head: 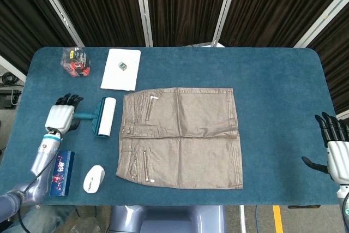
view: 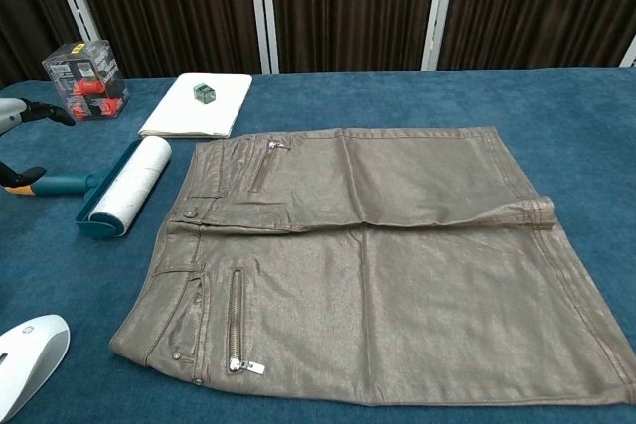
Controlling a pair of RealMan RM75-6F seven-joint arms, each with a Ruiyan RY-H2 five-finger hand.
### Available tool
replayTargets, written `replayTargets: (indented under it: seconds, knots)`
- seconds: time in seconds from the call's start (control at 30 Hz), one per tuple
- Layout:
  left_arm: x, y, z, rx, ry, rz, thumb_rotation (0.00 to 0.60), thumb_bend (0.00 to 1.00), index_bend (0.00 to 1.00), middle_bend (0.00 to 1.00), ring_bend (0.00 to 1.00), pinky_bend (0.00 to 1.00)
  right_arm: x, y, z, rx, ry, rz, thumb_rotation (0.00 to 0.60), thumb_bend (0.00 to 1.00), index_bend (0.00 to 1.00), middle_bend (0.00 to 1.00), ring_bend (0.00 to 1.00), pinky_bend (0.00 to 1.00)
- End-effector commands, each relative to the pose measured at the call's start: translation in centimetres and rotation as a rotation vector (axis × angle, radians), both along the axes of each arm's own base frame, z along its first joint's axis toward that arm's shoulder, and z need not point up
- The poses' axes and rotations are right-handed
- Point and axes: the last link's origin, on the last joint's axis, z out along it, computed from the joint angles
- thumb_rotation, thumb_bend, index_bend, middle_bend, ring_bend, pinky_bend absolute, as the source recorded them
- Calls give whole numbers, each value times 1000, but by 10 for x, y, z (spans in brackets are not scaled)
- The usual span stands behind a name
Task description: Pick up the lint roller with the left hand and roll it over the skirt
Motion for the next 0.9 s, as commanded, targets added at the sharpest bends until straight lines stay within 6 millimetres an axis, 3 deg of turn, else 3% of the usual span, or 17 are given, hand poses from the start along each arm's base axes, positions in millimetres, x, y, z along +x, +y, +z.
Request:
replayTargets:
  seconds: [0.03, 0.4, 0.9]
  knots:
    - [0, 4, -9, -16, -4, 9, 600, 463, 183, 119, 72, 148, -1, 0, 1, -3, 0, -1, 600, 0, 0, 0, 0, 0]
    - [6, 11, -32, -40, -2, -9, 600, 493, 255, 202, 145, 228, -4, 3, 4, -9, -6, -11, 600, 0, 0, 0, 0, 0]
    - [-3, 14, -41, -48, 25, 35, 600, 493, 260, 212, 153, 247, -6, 4, 5, -8, -7, -21, 600, 0, 0, 0, 0, 0]
